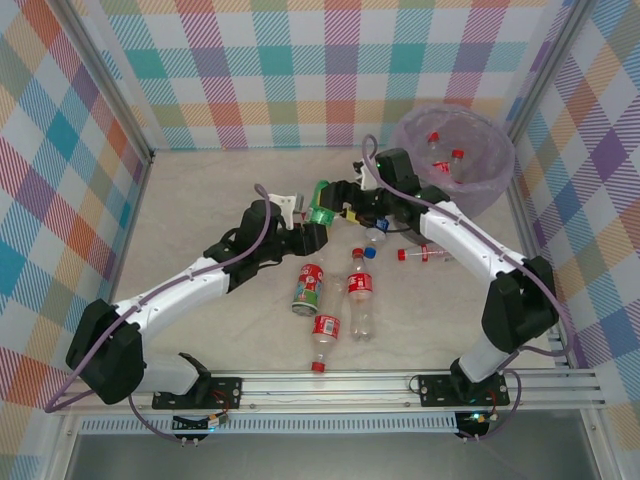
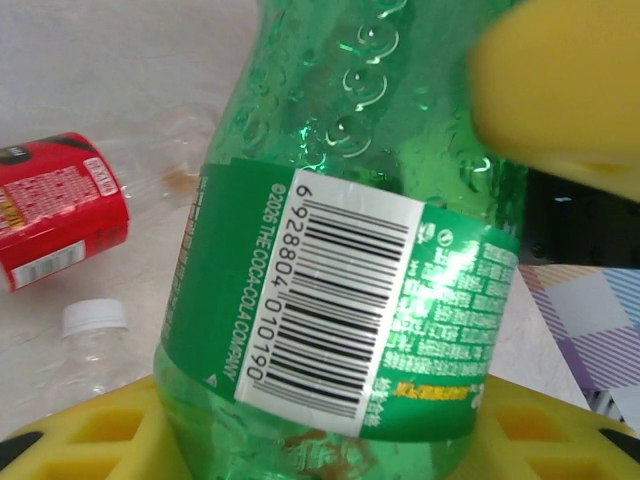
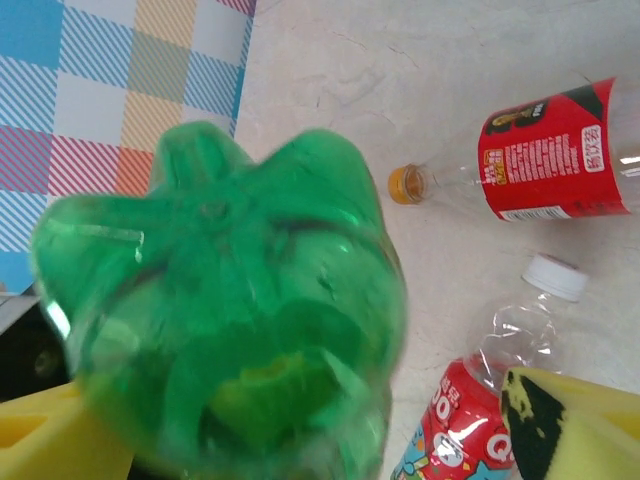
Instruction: Put the plastic bottles in the bin
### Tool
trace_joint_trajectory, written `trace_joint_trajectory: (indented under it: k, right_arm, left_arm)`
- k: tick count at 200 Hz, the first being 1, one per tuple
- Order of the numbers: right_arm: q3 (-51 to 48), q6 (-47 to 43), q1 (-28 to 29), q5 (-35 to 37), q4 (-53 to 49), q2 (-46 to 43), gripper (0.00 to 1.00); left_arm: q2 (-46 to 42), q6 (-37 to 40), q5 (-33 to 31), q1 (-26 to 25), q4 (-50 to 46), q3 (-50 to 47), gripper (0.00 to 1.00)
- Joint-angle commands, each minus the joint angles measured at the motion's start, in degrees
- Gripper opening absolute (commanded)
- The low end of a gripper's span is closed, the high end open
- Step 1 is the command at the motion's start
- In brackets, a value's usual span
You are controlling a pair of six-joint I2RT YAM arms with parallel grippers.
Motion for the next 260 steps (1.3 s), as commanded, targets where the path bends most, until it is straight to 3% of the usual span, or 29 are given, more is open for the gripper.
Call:
trace_joint_trajectory:
  k: [1, 28, 50, 95, 140, 187, 216, 260]
  right_arm:
    - [1.6, 1.0, 0.2, -1.6, 3.0, 1.7, 0.87]
    - [2.9, -0.2, 0.3, -0.9, 1.5, 2.1, 0.79]
    - [4.4, -2.1, 0.0, 0.6, -1.4, 1.6, 0.68]
    - [11.6, -9.2, -1.7, 6.1, -12.0, -1.6, 0.63]
    - [25.1, -20.0, -7.7, 19.3, -25.1, -7.3, 0.61]
    - [36.7, -26.9, -21.3, 29.2, -28.4, -9.5, 0.56]
    - [42.1, -29.2, -28.1, 32.7, -29.8, -6.5, 0.54]
    - [47.7, -32.3, -29.9, 36.7, -35.2, 3.1, 0.54]
  left_arm:
    - [0.3, -0.7, 2.0, -0.9, 4.1, 2.1, 0.51]
    - [0.1, -0.7, 2.3, -1.1, 4.5, 1.9, 0.51]
    - [0.1, -0.8, 2.6, -1.2, 4.0, 2.3, 0.53]
    - [-2.4, 0.1, 0.9, -1.0, 0.6, 3.0, 1.0]
    - [-7.7, 1.8, -6.7, 1.5, -11.9, 2.2, 1.0]
    - [-5.9, 0.5, -7.1, 1.5, -22.0, 1.6, 1.0]
    - [-4.7, -0.1, -8.4, 1.4, -27.3, 1.3, 0.99]
    - [-2.4, -1.8, -8.4, 0.5, -28.6, -0.8, 0.98]
